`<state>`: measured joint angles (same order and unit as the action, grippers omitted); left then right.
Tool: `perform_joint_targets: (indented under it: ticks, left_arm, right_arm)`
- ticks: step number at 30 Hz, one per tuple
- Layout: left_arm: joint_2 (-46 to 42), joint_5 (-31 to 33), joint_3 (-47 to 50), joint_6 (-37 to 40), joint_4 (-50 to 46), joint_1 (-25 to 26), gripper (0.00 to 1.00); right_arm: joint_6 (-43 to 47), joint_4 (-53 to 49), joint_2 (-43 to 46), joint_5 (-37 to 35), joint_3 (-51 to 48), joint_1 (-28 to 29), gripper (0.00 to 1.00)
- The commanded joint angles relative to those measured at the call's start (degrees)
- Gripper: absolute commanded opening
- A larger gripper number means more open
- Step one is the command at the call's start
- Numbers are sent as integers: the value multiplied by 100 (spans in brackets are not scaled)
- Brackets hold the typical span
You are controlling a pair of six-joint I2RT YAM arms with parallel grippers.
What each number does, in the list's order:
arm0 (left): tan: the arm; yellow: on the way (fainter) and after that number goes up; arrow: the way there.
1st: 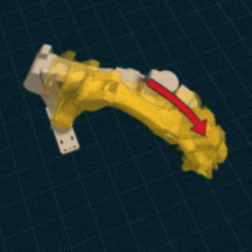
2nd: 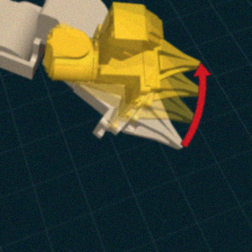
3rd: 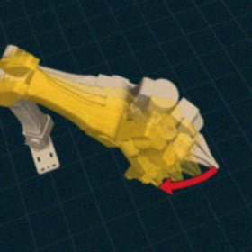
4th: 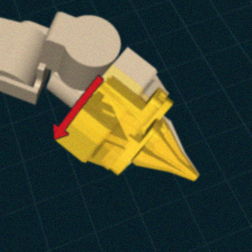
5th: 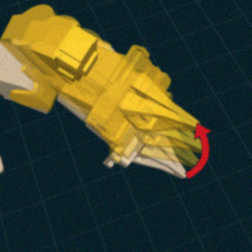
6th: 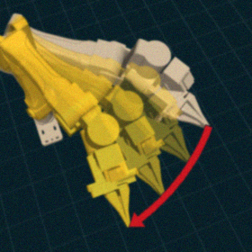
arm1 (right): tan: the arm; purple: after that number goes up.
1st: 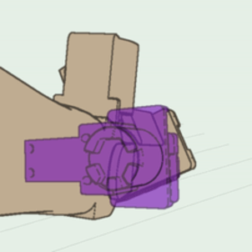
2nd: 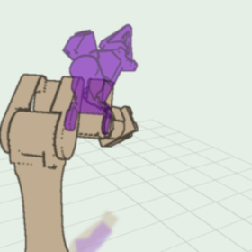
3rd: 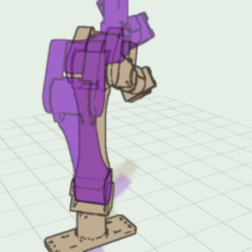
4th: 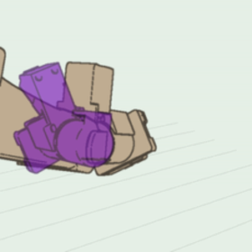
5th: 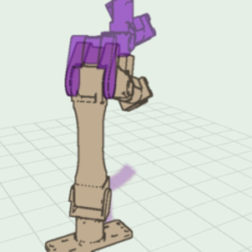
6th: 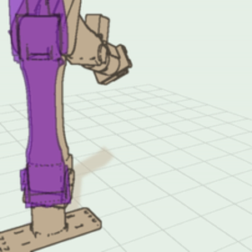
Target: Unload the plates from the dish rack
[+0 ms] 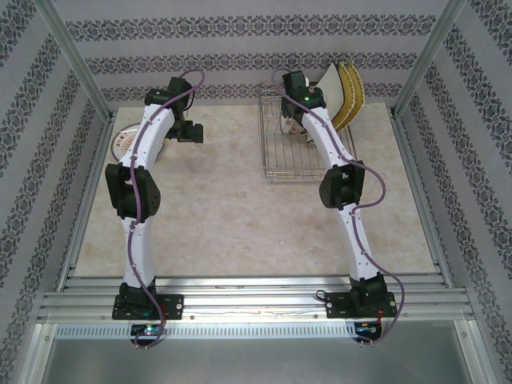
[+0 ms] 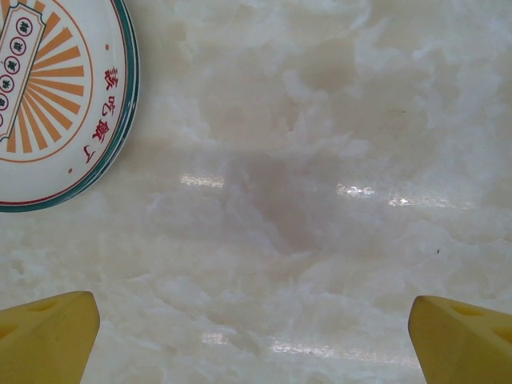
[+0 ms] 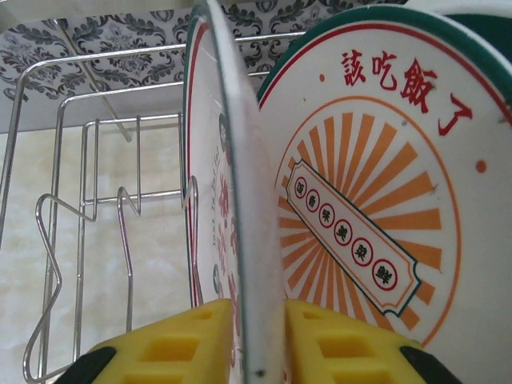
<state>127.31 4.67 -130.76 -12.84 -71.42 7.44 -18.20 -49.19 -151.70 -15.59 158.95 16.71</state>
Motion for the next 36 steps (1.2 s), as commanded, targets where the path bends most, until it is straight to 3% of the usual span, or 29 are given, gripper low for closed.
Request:
perform_joint_targets:
  ticks: [1,10,22,30,36]
  left_arm:
    - [-30,112,-102,45,-241,34,100]
    - [-26,81,-47,-17,-137,29,100]
    - [-21,148,10,-83,-57,-16,100]
    - [-30,109,3,-61,24,-32,100]
    - [-66,158,9,-74,-3,-33,100]
  right_arm:
    - [-75,185,-89,-18,196,11,19]
    - [49,144,259,-194,171,113,0]
    - [235,-320,1149,-593,39,139,0]
    - [558,-659,2013,-1124,-553,255,0]
    - [481,-520,2688,-891,-1476,264,0]
